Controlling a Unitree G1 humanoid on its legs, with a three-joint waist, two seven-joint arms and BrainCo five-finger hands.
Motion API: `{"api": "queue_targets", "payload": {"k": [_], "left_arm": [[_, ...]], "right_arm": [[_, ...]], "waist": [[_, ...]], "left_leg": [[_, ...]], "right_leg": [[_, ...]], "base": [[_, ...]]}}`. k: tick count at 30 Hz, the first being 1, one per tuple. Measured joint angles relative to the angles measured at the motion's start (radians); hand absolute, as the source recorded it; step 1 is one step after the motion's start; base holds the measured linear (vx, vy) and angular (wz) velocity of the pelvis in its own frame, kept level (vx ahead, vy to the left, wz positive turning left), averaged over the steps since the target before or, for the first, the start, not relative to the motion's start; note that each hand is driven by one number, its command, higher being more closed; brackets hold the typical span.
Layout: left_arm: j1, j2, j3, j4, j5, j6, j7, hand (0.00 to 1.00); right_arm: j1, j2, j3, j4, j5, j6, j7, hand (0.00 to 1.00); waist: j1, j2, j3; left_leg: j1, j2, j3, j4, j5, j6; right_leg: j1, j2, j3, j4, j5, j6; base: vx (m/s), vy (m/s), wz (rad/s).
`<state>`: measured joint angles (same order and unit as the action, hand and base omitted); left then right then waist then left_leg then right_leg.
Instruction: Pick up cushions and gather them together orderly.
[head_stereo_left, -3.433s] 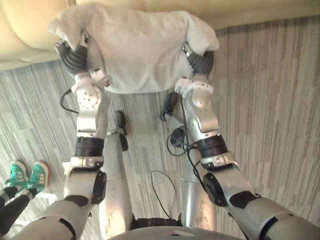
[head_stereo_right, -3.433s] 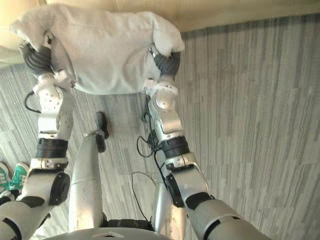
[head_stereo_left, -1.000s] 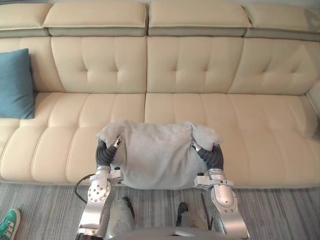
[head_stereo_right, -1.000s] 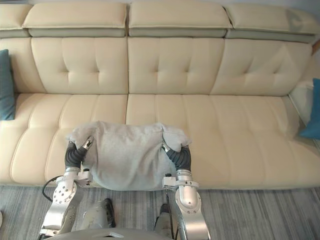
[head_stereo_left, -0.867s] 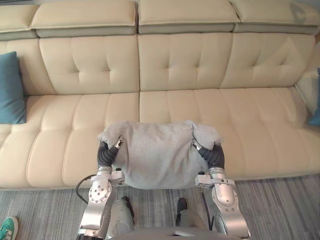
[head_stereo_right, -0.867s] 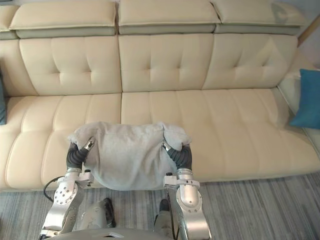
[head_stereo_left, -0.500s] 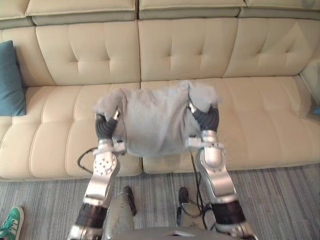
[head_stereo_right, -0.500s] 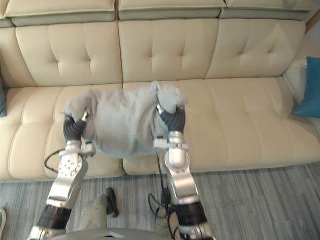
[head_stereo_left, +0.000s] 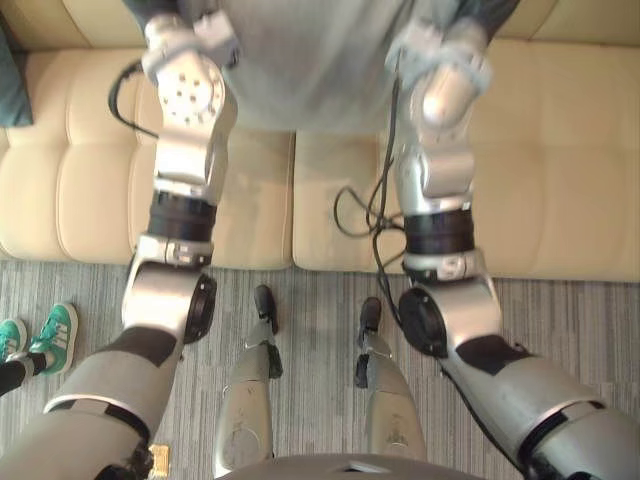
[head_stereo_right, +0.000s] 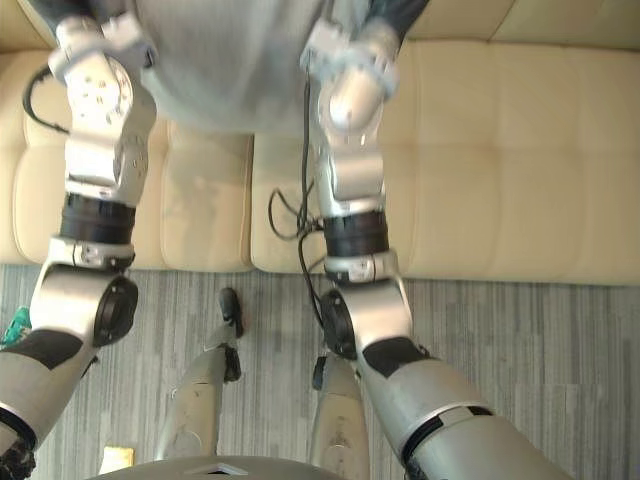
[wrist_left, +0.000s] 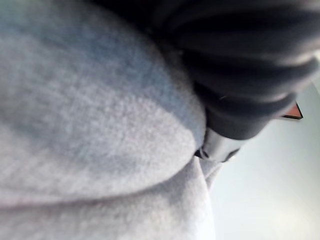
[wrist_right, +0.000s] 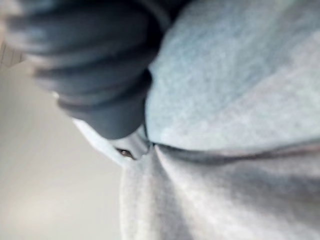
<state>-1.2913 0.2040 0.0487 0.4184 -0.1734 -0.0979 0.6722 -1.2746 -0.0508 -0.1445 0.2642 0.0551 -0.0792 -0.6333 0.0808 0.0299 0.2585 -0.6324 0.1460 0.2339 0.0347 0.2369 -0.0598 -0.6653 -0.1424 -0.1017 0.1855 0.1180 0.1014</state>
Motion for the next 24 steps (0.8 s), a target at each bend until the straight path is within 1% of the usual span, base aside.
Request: {"api": "queue_targets", "payload": {"k": [1,2,4,9,11,12,13,14,16,18,20,22,23,24], "left_arm": [[-0.021,0.001,0.003,0.009,0.0,0.0,0.0,1.0],[-0.072,0.001,0.015,0.033,0.0,0.0,-0.002,1.0],[-0.12,0.004,0.029,0.068,0.0,0.0,-0.003,1.0],[-0.165,0.013,0.031,0.099,0.0,0.0,-0.016,1.0],[-0.166,0.013,0.032,0.117,-0.002,0.01,-0.024,1.0],[-0.166,0.013,0.033,0.118,-0.002,0.01,-0.024,1.0],[-0.166,0.013,0.038,0.12,-0.002,0.011,-0.024,1.0],[-0.165,0.013,0.045,0.12,-0.002,0.01,-0.023,0.0],[-0.164,0.024,0.058,0.113,0.001,-0.005,-0.024,0.0],[-0.152,0.042,0.058,0.109,0.002,-0.009,-0.024,0.0],[-0.135,0.063,0.057,0.101,0.003,-0.012,-0.025,0.0],[-0.126,0.079,0.051,0.101,0.004,-0.012,-0.026,0.0],[-0.125,0.087,0.045,0.101,0.005,-0.012,-0.027,0.0],[-0.125,0.095,0.043,0.101,0.012,-0.012,-0.031,0.0]], "right_arm": [[-0.019,-0.009,-0.003,0.003,0.001,0.0,-0.002,1.0],[-0.065,-0.034,-0.01,0.018,0.02,0.0,-0.004,1.0],[-0.126,-0.049,-0.023,0.057,0.036,-0.001,-0.006,1.0],[-0.16,-0.085,-0.022,0.089,0.076,0.0,-0.006,1.0],[-0.162,-0.09,-0.024,0.115,0.08,0.001,-0.003,1.0],[-0.162,-0.092,-0.023,0.115,0.087,0.001,-0.001,1.0],[-0.165,-0.103,-0.018,0.115,0.096,0.001,0.002,0.0],[-0.17,-0.111,-0.014,0.115,0.096,0.0,0.006,0.0],[-0.203,-0.129,-0.012,0.115,0.095,-0.005,0.017,0.0],[-0.203,-0.135,-0.01,0.114,0.096,-0.006,0.022,0.0],[-0.186,-0.161,0.014,0.113,0.096,-0.007,0.023,0.0],[-0.175,-0.177,0.017,0.114,0.096,-0.006,0.034,0.0],[-0.171,-0.188,0.02,0.114,0.097,-0.007,0.043,0.0],[-0.165,-0.2,0.022,0.114,0.1,-0.008,0.053,0.0]], "waist": [[0.001,0.001,0.002],[0.001,0.007,0.011],[0.008,0.007,0.037],[0.011,0.01,0.073],[0.008,0.01,0.086],[0.009,0.009,0.09],[0.015,0.009,0.105],[0.016,0.009,0.11],[0.01,0.009,0.127],[0.007,0.009,0.129],[0.0,0.009,0.129],[-0.002,0.008,0.129],[-0.004,0.008,0.129],[-0.004,0.008,0.129]], "left_leg": [[-0.004,0.0,-0.003,-0.019,0.013,-0.001],[-0.016,0.003,-0.017,-0.059,0.042,-0.006],[-0.019,0.005,-0.019,-0.094,0.066,-0.016],[-0.079,0.006,-0.048,-0.111,0.089,-0.037],[-0.119,0.007,-0.069,-0.111,0.108,-0.064],[-0.13,0.009,-0.071,-0.111,0.109,-0.064],[-0.146,0.011,-0.071,-0.111,0.109,-0.064],[-0.161,0.012,-0.071,-0.111,0.113,-0.064],[-0.188,0.013,-0.075,-0.111,0.133,-0.088],[-0.194,0.016,-0.077,-0.111,0.134,-0.089],[-0.206,0.016,-0.083,-0.111,0.134,-0.089],[-0.217,0.019,-0.084,-0.111,0.133,-0.09],[-0.222,0.02,-0.084,-0.111,0.131,-0.087],[-0.225,0.021,-0.084,-0.111,0.123,-0.076]], "right_leg": [[-0.01,0.003,-0.003,0.0,0.0,0.0],[-0.032,0.007,-0.02,0.004,-0.001,-0.002],[-0.056,0.01,-0.022,0.015,-0.008,-0.01],[-0.127,0.011,-0.036,0.052,-0.027,-0.019],[-0.166,0.009,-0.047,0.07,-0.036,-0.022],[-0.183,0.01,-0.047,0.081,-0.04,-0.023],[-0.204,0.011,-0.048,0.095,-0.046,-0.027],[-0.225,0.01,-0.048,0.11,-0.052,-0.03],[-0.253,0.009,-0.05,0.123,-0.054,-0.03],[-0.265,0.01,-0.049,0.132,-0.058,-0.033],[-0.283,0.01,-0.049,0.148,-0.073,-0.042],[-0.294,0.012,-0.049,0.149,-0.073,-0.044],[-0.3,0.016,-0.048,0.15,-0.071,-0.045],[-0.306,0.018,-0.047,0.154,-0.069,-0.044]], "base": [[-0.01,-0.092,0.2],[0.02,-0.067,0.12],[0.03,-0.052,0.05],[0.05,-0.041,0.08],[0.04,-0.037,0.13],[0.02,-0.027,0.04],[0.0,0.0,0.0],[-0.01,-0.021,0.05],[-0.04,-0.026,0.08],[-0.04,-0.024,0.01],[-0.06,-0.043,0.0],[-0.06,-0.046,-0.02],[-0.07,-0.056,-0.05],[-0.07,-0.059,-0.04]]}}
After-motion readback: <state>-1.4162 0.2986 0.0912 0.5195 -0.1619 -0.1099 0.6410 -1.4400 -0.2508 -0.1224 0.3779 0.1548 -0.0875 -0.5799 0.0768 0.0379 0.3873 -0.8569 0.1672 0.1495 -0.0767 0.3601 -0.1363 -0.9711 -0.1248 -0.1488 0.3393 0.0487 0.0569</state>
